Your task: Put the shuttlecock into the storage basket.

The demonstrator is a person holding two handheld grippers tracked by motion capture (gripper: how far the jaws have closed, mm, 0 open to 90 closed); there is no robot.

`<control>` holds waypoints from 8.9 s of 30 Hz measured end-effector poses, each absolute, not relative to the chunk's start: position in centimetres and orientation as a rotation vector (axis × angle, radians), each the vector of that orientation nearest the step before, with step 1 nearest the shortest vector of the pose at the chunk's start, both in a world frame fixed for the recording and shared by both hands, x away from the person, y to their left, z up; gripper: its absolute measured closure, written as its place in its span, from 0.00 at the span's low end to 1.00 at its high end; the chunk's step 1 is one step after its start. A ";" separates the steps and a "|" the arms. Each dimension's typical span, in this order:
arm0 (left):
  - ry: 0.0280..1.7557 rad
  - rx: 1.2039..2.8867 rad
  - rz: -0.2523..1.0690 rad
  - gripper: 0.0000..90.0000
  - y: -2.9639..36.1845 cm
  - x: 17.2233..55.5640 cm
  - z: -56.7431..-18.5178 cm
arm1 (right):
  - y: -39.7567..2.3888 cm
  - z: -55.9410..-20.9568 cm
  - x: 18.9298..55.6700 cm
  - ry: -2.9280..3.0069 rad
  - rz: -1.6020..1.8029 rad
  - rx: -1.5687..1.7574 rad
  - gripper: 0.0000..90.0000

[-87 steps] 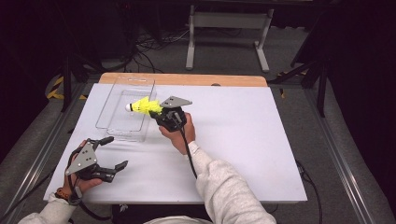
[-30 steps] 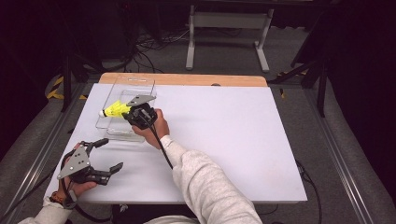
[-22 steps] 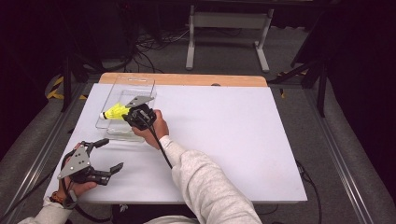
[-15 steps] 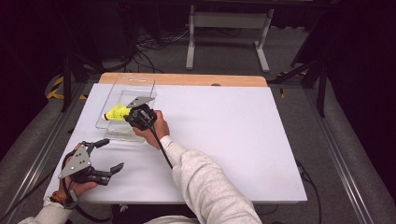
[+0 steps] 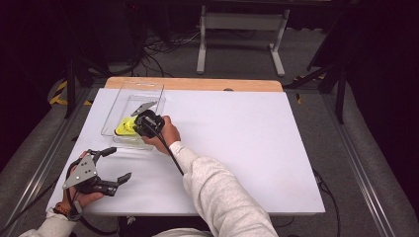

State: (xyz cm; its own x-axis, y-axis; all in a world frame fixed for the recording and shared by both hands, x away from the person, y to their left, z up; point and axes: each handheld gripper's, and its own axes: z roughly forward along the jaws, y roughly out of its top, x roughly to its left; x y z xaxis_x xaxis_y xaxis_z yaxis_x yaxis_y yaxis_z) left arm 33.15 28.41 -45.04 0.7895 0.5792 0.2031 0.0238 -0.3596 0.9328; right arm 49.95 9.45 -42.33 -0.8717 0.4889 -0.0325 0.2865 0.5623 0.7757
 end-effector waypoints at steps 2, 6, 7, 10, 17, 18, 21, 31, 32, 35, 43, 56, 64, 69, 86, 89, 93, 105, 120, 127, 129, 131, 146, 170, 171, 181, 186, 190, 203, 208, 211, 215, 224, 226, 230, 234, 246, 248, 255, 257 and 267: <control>0.461 1.866 0.623 0.08 28.5 33.2 -45.0 | 9.5 -42.4 50.1 2.581 1.201 0.638 0.95; 0.462 1.865 0.621 0.08 28.5 33.2 -45.0 | 9.3 -42.5 50.1 2.583 1.214 0.642 0.93; 0.461 1.866 0.623 0.08 28.5 33.1 -45.0 | 9.3 -42.5 50.1 2.583 1.214 0.642 0.93; 0.460 1.864 0.622 0.08 28.5 33.1 -45.0 | 9.3 -42.4 50.2 2.587 1.217 0.632 0.86; 0.458 1.864 0.622 0.08 28.5 33.2 -45.0 | 9.2 -42.5 50.0 2.588 1.188 0.642 0.71; 0.459 1.864 0.624 0.08 28.5 33.1 -45.0 | 9.2 -42.5 49.9 2.581 1.186 0.636 0.68; 0.459 1.865 0.624 0.08 28.5 33.2 -45.0 | 9.1 -42.3 49.6 2.580 1.175 0.624 0.66; 0.459 1.868 0.625 0.08 28.4 33.2 -45.0 | 7.8 -41.5 48.6 2.507 1.173 0.589 0.62; 0.459 1.869 0.627 0.08 28.4 33.2 -45.0 | 7.7 -41.4 48.6 2.506 1.179 0.583 0.61; 0.459 1.871 0.627 0.08 28.3 33.2 -45.0 | 7.3 -41.3 48.2 2.486 1.174 0.560 0.60; 0.461 1.878 0.628 0.08 28.2 33.2 -45.1 | 6.4 -40.8 47.9 2.457 1.200 0.546 0.57; 0.460 1.881 0.632 0.08 28.1 33.3 -45.1 | 5.5 -40.5 47.2 2.426 1.198 0.507 0.56; 0.460 1.884 0.631 0.08 28.0 33.3 -45.1 | 5.1 -40.5 46.6 2.404 1.202 0.475 0.55; 0.458 1.888 0.632 0.08 28.0 33.3 -45.2 | 4.8 -40.6 46.4 2.398 1.205 0.462 0.54; 0.460 1.891 0.643 0.08 28.1 33.3 -45.1 | 3.5 -40.6 45.7 2.365 1.228 0.431 0.48; 0.465 1.885 0.644 0.08 28.2 33.3 -45.1 | 3.1 -40.6 45.6 2.355 1.237 0.425 0.47; 0.464 1.886 0.642 0.08 28.1 33.3 -45.1 | 2.7 -40.6 45.4 2.344 1.239 0.425 0.46; 0.465 1.893 0.637 0.08 28.0 33.3 -45.2 | 1.6 -40.6 45.1 2.327 1.245 0.421 0.43; 0.462 1.899 0.643 0.08 28.0 33.4 -45.2 | 0.6 -40.4 44.4 2.287 1.228 0.393 0.37; 0.462 1.898 0.638 0.08 27.9 33.4 -45.2 | -0.1 -40.2 44.2 2.264 1.233 0.397 0.34; 0.462 1.900 0.639 0.08 27.9 33.4 -45.2 | -0.4 -40.1 44.1 2.252 1.232 0.403 0.33; 0.460 1.901 0.639 0.08 27.9 33.4 -45.2 | -0.6 -40.1 44.1 2.249 1.232 0.405 0.33; 0.461 1.903 0.640 0.08 27.9 33.4 -45.2 | -1.3 -39.9 43.8 2.223 1.207 0.404 0.28; 0.461 1.914 0.634 0.08 27.7 33.5 -45.3 | -3.4 -39.4 43.7 2.137 1.222 0.477 0.08; 0.460 1.914 0.634 0.08 27.7 33.5 -45.3 | -3.5 -39.4 43.7 2.133 1.234 0.482 0.08; 0.459 1.917 0.632 0.08 27.7 33.5 -45.3 | -4.4 -39.4 43.7 2.111 1.261 0.497 0.04; 0.459 1.918 0.631 0.08 27.7 33.5 -45.3 | -4.6 -39.4 43.4 2.103 1.247 0.497 0.03; 0.459 1.919 0.629 0.08 27.7 33.5 -45.3 | -4.9 -39.4 43.3 2.089 1.237 0.503 0.03; 0.458 1.922 0.631 0.08 27.6 33.5 -45.3 | -6.0 -39.3 42.8 2.048 1.232 0.501 0.03; 0.456 1.923 0.635 0.08 27.6 33.5 -45.3 | -6.5 -39.2 42.7 2.034 1.225 0.501 0.03; 0.456 1.925 0.635 0.08 27.6 33.5 -45.3 | -6.7 -39.1 42.6 2.030 1.221 0.503 0.03; 0.457 1.925 0.638 0.08 27.6 33.6 -45.3 | -7.1 -39.0 42.5 2.014 1.215 0.505 0.04; 0.459 1.922 0.635 0.08 27.6 33.5 -45.3 | -8.0 -38.9 42.3 2.005 1.192 0.507 0.04; 0.458 1.923 0.638 0.08 27.6 33.5 -45.3 | -8.2 -38.9 42.3 1.999 1.181 0.506 0.04; 0.457 1.925 0.637 0.08 27.6 33.5 -45.3 | -8.6 -38.9 42.2 1.995 1.177 0.511 0.04; 0.457 1.925 0.637 0.08 27.6 33.5 -45.3 | -9.1 -38.8 42.1 1.986 1.172 0.510 0.04; 0.459 1.921 0.634 0.08 27.6 33.5 -45.3 | -10.2 -38.7 41.8 1.974 1.166 0.520 0.04; 0.459 1.922 0.635 0.08 27.6 33.5 -45.3 | -10.4 -38.8 41.7 1.977 1.160 0.520 0.04; 0.459 1.922 0.635 0.08 27.6 33.5 -45.3 | -11.0 -38.8 41.5 1.970 1.148 0.522 0.04; 0.457 1.921 0.634 0.08 27.6 33.5 -45.3 | -11.2 -38.8 41.4 1.966 1.146 0.525 0.04; 0.457 1.922 0.634 0.08 27.6 33.5 -45.3 | -12.2 -38.8 41.1 1.957 1.131 0.530 0.04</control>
